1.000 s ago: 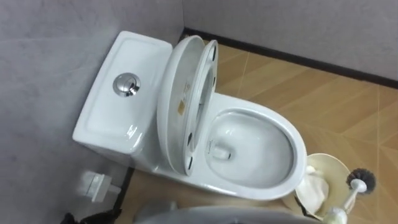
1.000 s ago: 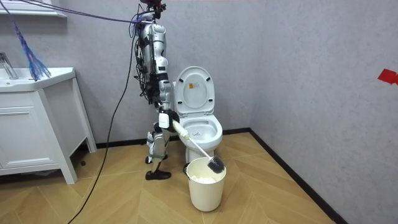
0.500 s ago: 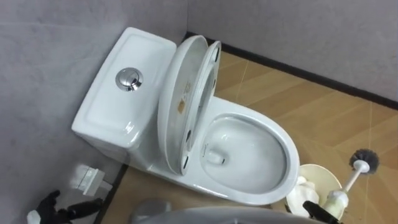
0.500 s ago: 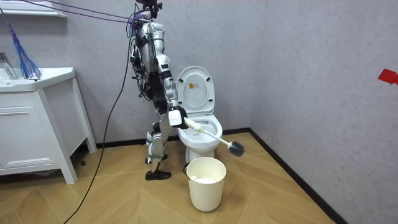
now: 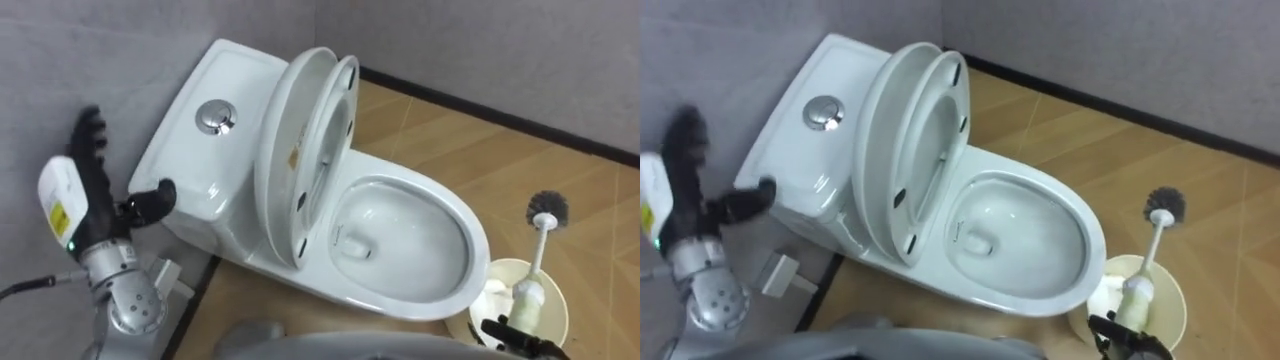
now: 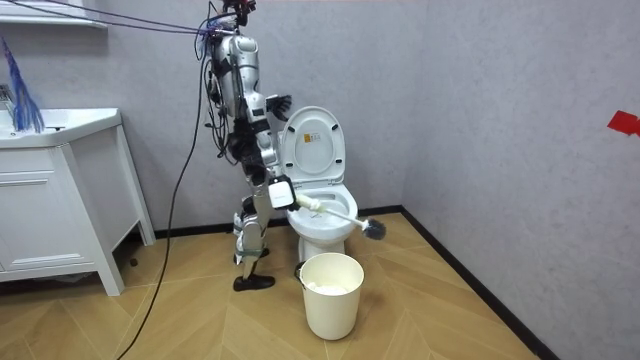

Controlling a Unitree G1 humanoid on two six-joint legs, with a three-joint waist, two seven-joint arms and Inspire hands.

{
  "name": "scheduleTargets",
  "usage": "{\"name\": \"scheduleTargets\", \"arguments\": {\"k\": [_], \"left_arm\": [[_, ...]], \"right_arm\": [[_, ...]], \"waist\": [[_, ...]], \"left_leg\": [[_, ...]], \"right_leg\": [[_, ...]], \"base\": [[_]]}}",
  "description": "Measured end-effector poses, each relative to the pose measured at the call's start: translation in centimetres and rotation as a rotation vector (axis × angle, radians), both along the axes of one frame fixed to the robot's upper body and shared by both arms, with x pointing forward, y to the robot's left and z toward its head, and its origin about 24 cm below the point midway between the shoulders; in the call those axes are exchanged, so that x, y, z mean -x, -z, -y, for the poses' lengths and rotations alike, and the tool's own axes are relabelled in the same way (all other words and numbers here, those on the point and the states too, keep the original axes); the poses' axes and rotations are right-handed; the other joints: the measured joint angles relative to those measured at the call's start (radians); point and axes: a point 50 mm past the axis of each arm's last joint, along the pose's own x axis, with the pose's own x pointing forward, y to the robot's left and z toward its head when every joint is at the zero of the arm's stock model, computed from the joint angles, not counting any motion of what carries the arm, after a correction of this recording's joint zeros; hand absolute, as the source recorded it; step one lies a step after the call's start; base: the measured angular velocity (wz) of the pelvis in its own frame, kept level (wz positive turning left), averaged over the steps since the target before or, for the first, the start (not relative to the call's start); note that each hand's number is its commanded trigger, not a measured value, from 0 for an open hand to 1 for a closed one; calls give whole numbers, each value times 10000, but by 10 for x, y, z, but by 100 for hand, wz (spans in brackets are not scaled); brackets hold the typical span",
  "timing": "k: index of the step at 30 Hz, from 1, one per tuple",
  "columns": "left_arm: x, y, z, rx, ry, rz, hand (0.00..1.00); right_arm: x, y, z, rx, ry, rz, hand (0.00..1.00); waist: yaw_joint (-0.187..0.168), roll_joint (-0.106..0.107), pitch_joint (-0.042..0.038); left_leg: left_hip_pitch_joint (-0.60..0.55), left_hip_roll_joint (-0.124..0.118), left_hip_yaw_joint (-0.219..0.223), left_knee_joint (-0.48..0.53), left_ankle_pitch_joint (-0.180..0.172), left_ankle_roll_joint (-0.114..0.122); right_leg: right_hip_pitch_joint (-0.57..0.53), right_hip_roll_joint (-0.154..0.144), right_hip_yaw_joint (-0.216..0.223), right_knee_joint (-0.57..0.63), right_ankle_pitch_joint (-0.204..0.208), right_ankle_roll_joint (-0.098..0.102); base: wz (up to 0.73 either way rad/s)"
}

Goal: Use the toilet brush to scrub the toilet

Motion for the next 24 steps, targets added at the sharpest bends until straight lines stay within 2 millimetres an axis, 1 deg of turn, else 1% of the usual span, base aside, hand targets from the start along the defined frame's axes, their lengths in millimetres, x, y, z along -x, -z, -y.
{"name": "scheduleTargets", "arguments": {"k": [1,3,4,5,7,9,12,14,15,19,22,24], "left_arm": [[0,0,1,-324,191,-109,0],[1,4,2,-672,486,-416,0],[2,9,2,-781,626,-754,0],[3,11,3,-879,748,-940,0],[3,16,8,-1202,1333,-1526,0],[3,18,13,-1349,1720,-1808,0],[4,24,17,-1555,2209,-2312,0],[5,27,18,-1691,2602,-2610,0],[7,31,17,-1870,2746,-2954,0],[22,53,13,-1819,3039,-4658,0],[34,60,14,-1601,3241,-5382,0],[35,62,14,-1441,3313,-5637,0]], "right_arm": [[0,0,-1,-70,-148,-6,100],[0,0,-1,-134,-424,-36,100],[-2,0,-1,-151,-637,-9,100],[-3,0,-1,-177,-754,5,100],[-10,0,-2,-264,-1372,108,100],[-16,-1,-3,-317,-1926,153,100],[-25,-3,-2,-248,-2772,280,100],[-27,-4,2,-148,-2980,279,100],[-28,-5,4,-122,-3023,325,100],[-29,-8,10,-96,-3219,396,100],[-31,-10,15,-1,-3531,332,100],[-33,-13,20,108,-3570,395,100]], "waist": [[-55,25,-9],[-39,-4,-7],[-33,-37,7],[-39,-73,-10],[-46,-230,5],[-64,-312,11],[-78,-359,38],[-62,-330,37],[-47,-312,54],[-99,-85,79],[-132,-49,71],[-132,-46,70]], "left_leg": [[52,-5,25,-19,6,4],[212,1,127,-136,10,6],[326,-4,139,-207,10,5],[380,-6,159,-265,10,6],[465,-5,239,-326,9,6],[492,-4,293,-333,8,6],[504,4,390,-351,4,11],[535,-7,415,-374,2,14],[625,-6,442,-468,8,24],[792,-18,524,-689,75,105],[811,-5,588,-693,93,99],[828,2,674,-694,93,100]], "right_leg": [[-5,-14,57,18,1,0],[23,-20,228,47,0,1],[93,-31,273,17,-1,3],[116,-31,297,-8,-2,6],[150,-29,389,-38,-8,15],[160,-29,498,-39,-11,20],[129,-30,624,-39,-1,39],[136,-43,666,-35,12,61],[147,-46,706,-22,16,67],[182,-67,742,-6,6,87],[155,-63,787,-17,5,85],[132,-70,840,-11,3,87]], "base": [[-18],[-22],[-14],[-13],[-10],[-8],[-8],[-6],[-10],[-6],[-4],[-10]]}}
